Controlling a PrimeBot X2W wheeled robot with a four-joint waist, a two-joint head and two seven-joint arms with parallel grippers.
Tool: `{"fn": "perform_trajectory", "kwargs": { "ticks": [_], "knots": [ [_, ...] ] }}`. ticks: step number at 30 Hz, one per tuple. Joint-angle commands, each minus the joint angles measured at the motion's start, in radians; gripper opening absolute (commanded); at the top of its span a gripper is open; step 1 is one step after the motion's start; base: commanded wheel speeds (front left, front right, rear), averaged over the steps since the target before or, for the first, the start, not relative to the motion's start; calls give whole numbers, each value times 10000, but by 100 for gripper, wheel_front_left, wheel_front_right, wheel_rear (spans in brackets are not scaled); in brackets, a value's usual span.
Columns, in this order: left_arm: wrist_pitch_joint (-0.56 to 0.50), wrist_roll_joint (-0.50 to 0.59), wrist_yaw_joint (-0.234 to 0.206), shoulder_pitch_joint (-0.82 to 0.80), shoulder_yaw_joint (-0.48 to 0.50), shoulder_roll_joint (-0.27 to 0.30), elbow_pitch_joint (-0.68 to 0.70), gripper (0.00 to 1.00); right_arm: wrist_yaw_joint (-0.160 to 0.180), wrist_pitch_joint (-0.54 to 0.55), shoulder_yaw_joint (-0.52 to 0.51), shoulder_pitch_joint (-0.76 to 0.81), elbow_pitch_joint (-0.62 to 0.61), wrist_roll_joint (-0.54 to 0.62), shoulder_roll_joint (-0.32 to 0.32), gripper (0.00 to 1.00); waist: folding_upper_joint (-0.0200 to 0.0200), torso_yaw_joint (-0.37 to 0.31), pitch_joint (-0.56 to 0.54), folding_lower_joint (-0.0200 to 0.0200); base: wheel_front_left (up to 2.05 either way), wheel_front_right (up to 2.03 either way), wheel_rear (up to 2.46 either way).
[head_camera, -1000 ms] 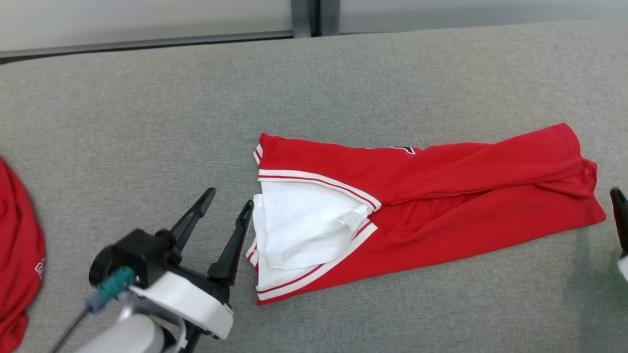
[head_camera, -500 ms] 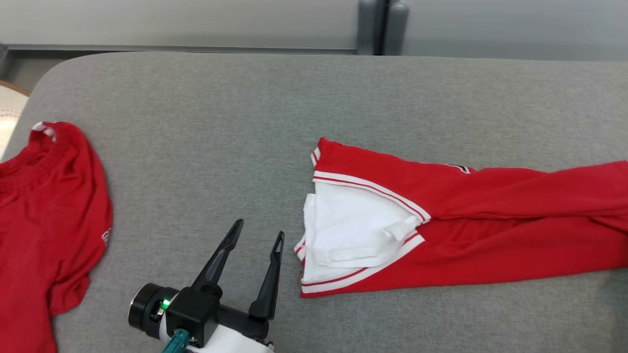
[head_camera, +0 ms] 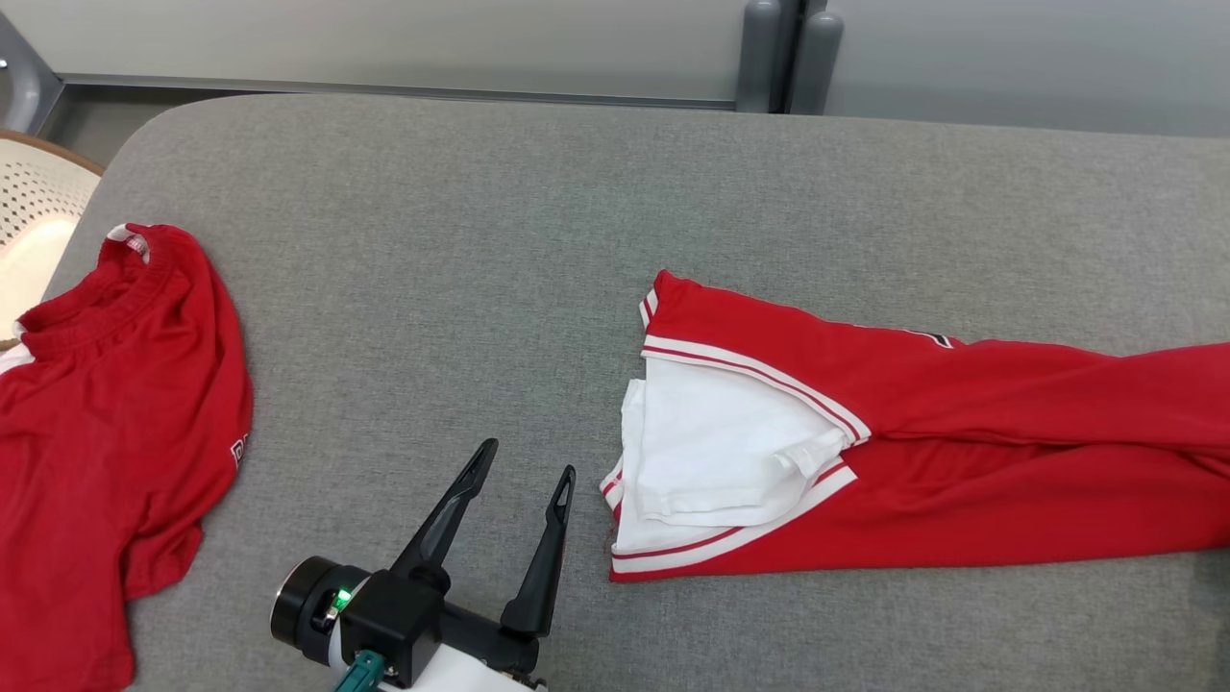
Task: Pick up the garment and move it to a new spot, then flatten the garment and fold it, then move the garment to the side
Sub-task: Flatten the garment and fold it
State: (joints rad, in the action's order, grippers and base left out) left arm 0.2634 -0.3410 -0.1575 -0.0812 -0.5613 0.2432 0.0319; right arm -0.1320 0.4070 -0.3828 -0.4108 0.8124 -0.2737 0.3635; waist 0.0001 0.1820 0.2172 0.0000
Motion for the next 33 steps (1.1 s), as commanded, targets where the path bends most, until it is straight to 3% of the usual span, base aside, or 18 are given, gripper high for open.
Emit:
{"fn": "perform_trajectory", "kwargs": {
  "ticks": [1, 7, 19, 26, 33],
  "knots": [
    [11, 118, 108, 95, 113, -17, -46, 100, 26, 320, 14, 300, 277, 150, -305, 0, -1, -72, 5, 0, 0, 0, 0],
    [12, 426, 451, 169, 428, -231, -184, 100, 28, 4, -3, 305, -323, 98, -182, 0, -1, -413, -56, 0, 0, 0, 0],
    [10, 876, 878, 304, 980, -484, -169, 100, 25, -255, 201, -48, -2213, 872, 1213, 0, -1, -1521, -138, 0, 0, 0, 0],
    [12, 1047, 1055, 329, 1165, -629, -275, 100, 23, 265, 1358, -139, -4715, 1165, 669, 0, -1, -1969, -350, 0, 0, 0, 0],
    [11, 1143, 1152, 467, 1277, -797, -402, 100, 23, 735, 2266, 659, -7281, 1253, -82, 0, -1, -1904, -739, 0, 0, 0, 0]
  ]
}}
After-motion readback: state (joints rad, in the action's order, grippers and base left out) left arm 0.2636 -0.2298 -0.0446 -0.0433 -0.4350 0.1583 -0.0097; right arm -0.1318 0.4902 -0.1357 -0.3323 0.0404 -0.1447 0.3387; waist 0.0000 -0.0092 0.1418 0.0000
